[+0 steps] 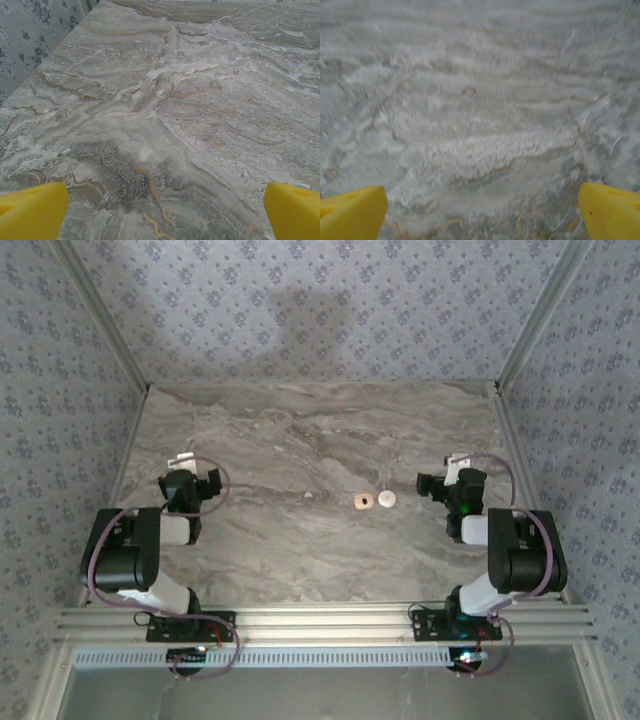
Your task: Insert the wireless bluetooth earbuds into the charging case
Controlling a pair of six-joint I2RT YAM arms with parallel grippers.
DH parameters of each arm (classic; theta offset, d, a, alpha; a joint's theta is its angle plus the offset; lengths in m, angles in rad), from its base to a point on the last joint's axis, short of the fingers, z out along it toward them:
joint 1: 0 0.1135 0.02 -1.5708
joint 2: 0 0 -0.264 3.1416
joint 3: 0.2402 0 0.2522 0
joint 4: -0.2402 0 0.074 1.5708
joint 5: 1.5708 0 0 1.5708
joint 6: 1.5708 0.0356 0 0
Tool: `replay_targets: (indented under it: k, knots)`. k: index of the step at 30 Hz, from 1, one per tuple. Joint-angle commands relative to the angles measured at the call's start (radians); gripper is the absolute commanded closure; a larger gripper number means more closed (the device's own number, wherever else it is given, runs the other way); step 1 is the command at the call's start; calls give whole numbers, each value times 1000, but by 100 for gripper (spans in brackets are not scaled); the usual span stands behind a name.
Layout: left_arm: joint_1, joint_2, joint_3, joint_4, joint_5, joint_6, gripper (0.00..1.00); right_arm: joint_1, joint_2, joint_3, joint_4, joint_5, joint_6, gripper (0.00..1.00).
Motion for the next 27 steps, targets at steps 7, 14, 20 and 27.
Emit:
replay_targets:
  k: [7, 14, 20, 27]
  knots:
    - [-3, -14, 18, 18, -11, -11, 0, 12, -8, 27, 32, 19, 5, 0]
    - [-3, -13, 18, 18, -11, -11, 0, 11, -5, 24, 39, 19, 6, 0]
    - [-4, -14, 18, 18, -11, -11, 1, 11, -4, 23, 41, 19, 7, 0]
    - [-3, -13, 18, 18, -9, -12, 0, 11, -5, 24, 41, 19, 7, 0]
